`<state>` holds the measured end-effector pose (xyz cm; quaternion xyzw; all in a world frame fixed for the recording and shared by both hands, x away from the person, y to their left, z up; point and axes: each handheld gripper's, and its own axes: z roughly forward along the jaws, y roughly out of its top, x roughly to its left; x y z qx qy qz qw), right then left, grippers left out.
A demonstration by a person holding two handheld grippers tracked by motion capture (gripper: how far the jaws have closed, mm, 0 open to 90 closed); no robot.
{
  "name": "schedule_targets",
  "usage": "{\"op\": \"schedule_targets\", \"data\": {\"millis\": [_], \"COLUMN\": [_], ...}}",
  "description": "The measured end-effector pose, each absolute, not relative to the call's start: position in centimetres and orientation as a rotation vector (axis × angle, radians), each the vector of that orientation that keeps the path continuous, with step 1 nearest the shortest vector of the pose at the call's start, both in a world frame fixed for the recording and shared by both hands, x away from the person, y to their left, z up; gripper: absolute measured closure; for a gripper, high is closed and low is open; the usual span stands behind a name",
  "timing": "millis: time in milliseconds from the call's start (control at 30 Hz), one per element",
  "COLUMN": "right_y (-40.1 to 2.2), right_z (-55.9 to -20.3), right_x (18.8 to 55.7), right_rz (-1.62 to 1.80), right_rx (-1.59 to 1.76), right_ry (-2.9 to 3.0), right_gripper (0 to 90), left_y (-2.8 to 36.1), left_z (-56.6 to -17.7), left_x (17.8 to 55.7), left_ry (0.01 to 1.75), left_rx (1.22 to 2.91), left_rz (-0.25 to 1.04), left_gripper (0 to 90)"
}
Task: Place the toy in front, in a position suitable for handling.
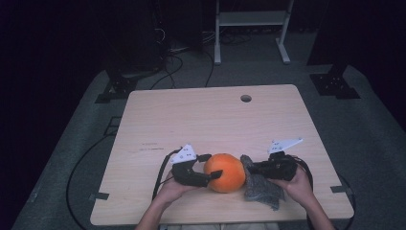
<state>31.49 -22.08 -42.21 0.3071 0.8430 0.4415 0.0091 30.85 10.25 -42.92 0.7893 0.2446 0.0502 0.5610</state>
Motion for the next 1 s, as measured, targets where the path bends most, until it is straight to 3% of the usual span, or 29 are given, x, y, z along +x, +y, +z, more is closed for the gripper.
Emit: {"op": "schedule_targets", "data": {"millis": [267, 500, 767, 1000], "right_y": [-19.4, -20.5, -19.2, -21.3], "right_z": [-38.4, -40.4, -38.2, -39.5], "right_x": [29.8, 30.6, 29.0, 30.3], "right_rz": [1.597, 1.513, 1.527, 1.494], "right_rx": [0.749, 0.854, 0.720, 0.860], "right_ry": [2.572, 2.616, 2.603, 2.574], "right_gripper": [78.8, 78.8, 79.0, 78.5], "left_y": [9.5, 9.4, 8.8, 9.2], "left_z": [-43.2, -43.1, -42.9, -42.3], "left_x": [30.6, 30.5, 30.3, 29.8], "left_ry": [0.559, 0.555, 0.572, 0.430], "left_rx": [1.838, 1.840, 1.826, 1.838], "left_rz": [0.094, 0.105, 0.131, 0.061], "left_gripper": [25.5, 25.9, 25.0, 21.2]}}
